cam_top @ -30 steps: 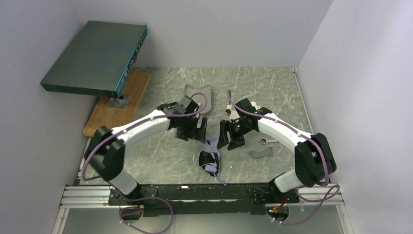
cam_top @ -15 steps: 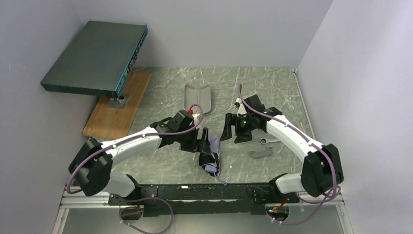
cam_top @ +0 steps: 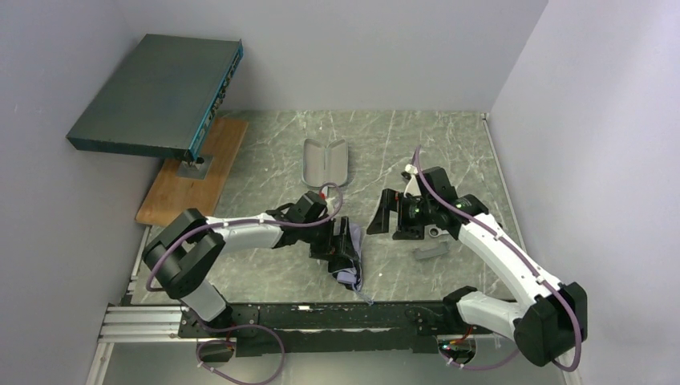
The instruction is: Open the umbrella
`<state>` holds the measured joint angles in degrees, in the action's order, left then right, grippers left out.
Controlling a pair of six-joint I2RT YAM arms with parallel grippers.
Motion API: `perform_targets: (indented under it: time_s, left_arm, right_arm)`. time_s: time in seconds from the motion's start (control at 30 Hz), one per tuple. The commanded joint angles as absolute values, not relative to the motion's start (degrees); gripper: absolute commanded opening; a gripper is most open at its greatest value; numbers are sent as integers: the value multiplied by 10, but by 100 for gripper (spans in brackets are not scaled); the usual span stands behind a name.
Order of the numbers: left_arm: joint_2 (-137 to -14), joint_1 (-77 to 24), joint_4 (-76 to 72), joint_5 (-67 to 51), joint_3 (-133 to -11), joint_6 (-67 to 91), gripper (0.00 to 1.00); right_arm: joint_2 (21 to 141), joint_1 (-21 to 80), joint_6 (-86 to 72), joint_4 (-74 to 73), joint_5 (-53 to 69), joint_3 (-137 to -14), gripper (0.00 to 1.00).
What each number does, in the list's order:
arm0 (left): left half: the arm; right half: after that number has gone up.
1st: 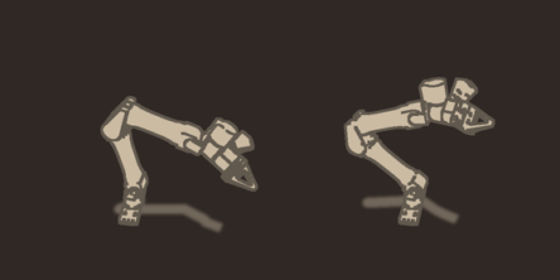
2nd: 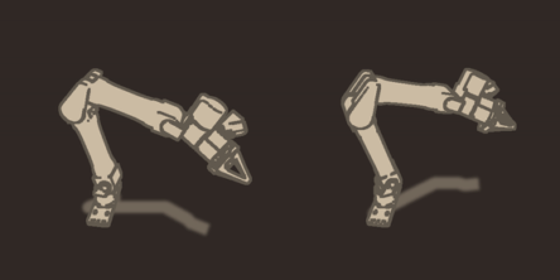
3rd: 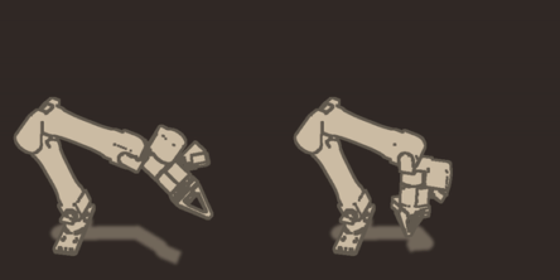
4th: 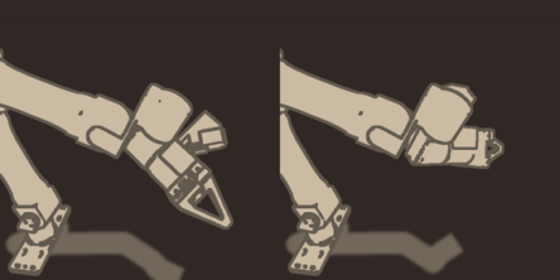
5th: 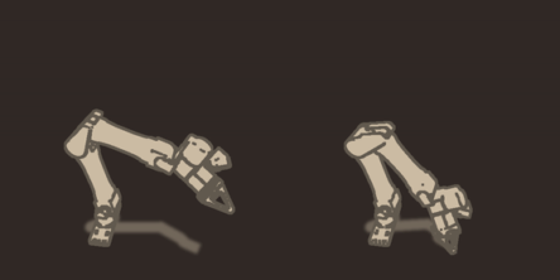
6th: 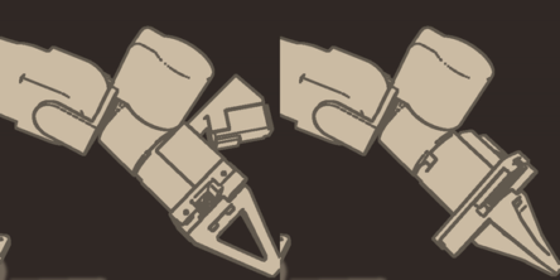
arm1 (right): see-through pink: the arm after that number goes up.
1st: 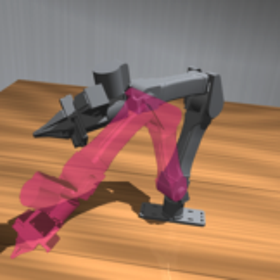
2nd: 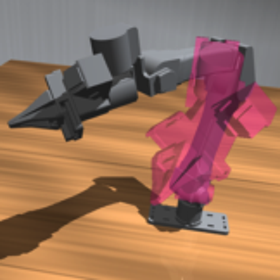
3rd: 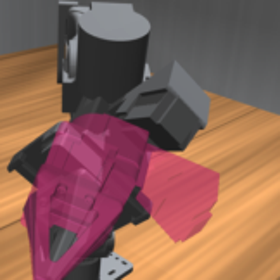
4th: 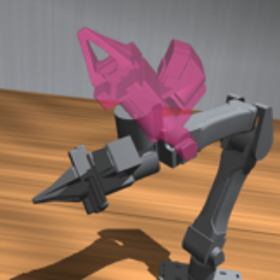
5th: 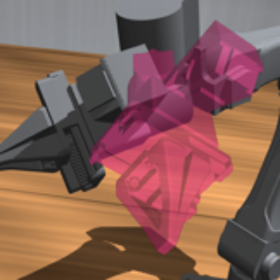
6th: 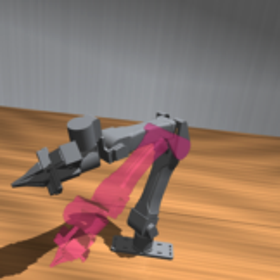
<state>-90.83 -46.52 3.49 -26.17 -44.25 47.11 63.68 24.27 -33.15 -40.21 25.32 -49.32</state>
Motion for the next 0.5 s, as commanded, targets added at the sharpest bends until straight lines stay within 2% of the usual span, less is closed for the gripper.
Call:
perform_targets:
  time_s: [0.0,0.13,0.33,0.47]
  left_arm:
    - [-922,-472,-39,-273,-435,502,88]
    - [-936,-475,-43,-261,-430,508,76]
    - [-962,-484,-28,-255,-455,496,28]
    - [-945,-492,12,-238,-476,476,3]
  right_arm:
    - [610,239,-342,-401,248,-481,100]
    - [593,240,-337,-414,245,-479,100]
    - [597,240,-328,-431,240,-485,99]
    - [603,240,-328,-426,241,-489,99]
